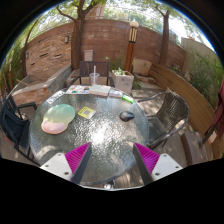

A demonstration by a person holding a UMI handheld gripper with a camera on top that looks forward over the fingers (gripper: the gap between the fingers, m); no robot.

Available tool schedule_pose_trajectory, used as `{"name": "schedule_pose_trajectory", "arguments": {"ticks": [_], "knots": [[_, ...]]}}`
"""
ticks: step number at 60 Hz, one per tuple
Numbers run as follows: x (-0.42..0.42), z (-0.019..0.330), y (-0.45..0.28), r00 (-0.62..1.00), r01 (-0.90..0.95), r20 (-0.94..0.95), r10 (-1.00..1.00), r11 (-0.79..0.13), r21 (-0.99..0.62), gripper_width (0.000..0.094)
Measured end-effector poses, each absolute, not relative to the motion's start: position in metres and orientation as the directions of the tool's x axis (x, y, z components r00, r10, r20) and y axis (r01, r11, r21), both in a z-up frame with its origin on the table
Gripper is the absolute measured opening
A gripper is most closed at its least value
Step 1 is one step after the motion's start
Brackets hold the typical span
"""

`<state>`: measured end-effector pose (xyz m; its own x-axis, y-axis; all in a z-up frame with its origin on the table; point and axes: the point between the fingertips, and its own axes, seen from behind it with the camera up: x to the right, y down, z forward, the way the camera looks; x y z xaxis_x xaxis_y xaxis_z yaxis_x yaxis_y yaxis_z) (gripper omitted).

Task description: Arrange mouse

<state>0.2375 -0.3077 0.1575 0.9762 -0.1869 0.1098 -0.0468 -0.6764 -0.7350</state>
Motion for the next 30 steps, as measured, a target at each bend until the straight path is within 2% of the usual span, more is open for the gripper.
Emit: {"name": "schedule_pose_trajectory", "arguments": {"ticks": [20, 30], "knots": [[0.344, 0.043, -0.138, 0.982, -0.107, 0.016, -0.189, -0.620, -0.777, 0.0848], [0.352, -0.002, -0.079, 0.988, -0.122, -0.032, -0.148, -0.658, -0.743, 0.0849]]}}
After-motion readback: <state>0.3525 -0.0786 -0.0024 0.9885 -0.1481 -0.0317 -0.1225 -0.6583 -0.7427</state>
